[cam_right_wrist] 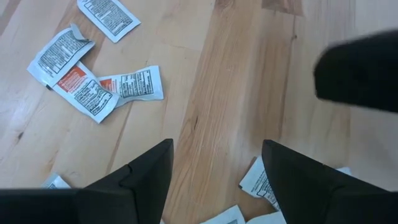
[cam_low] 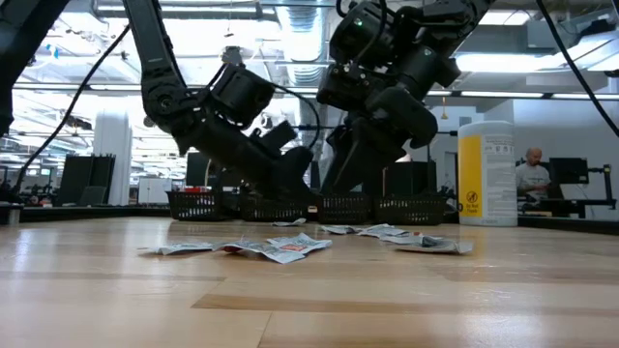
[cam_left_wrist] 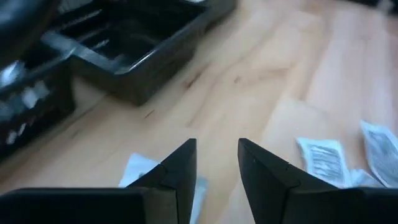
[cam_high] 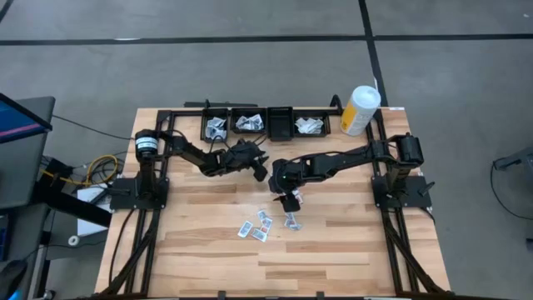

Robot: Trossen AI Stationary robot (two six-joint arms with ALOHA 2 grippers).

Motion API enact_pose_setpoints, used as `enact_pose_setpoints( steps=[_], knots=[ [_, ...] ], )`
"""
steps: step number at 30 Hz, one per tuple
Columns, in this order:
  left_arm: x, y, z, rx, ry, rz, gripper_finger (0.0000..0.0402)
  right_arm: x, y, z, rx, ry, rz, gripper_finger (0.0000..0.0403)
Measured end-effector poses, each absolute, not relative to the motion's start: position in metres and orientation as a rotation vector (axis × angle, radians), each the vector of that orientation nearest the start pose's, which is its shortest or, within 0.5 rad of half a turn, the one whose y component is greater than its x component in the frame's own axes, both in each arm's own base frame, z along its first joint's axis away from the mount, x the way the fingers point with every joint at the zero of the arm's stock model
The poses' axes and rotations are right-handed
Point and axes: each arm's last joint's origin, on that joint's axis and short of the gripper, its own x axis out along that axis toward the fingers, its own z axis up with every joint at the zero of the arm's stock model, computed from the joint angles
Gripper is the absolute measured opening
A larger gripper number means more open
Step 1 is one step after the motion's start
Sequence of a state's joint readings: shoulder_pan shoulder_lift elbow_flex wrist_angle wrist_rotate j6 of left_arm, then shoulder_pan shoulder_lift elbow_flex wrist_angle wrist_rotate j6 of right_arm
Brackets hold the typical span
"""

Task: Pick & Place First Aid Supplies
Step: Put the black towelette pack into the middle left black bin

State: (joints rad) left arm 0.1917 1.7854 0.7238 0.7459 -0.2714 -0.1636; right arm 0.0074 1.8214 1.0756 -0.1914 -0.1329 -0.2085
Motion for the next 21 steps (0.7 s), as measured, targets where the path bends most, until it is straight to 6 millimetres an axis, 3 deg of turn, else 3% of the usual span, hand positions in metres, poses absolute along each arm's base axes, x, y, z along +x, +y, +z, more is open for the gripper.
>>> enact_pose_setpoints(
  steps=[5, 12, 21],
  knots=[
    [0.321, 0.069, 0.163, -0.004, 0.384, 0.420, 0.0118, 0.362, 0.007, 0.159, -0.125, 0.931, 0.225, 0.0240],
    [0.303, 0.074, 0.189, 0.044, 0.441, 0.274, 0.0118, 0.363, 0.007, 0.159, -0.133, 0.926, 0.228, 0.0240],
    [0.304, 0.078, 0.171, 0.176, 0.547, 0.196, 0.0129, 0.363, 0.007, 0.159, -0.133, 0.924, 0.227, 0.0240]
  ],
)
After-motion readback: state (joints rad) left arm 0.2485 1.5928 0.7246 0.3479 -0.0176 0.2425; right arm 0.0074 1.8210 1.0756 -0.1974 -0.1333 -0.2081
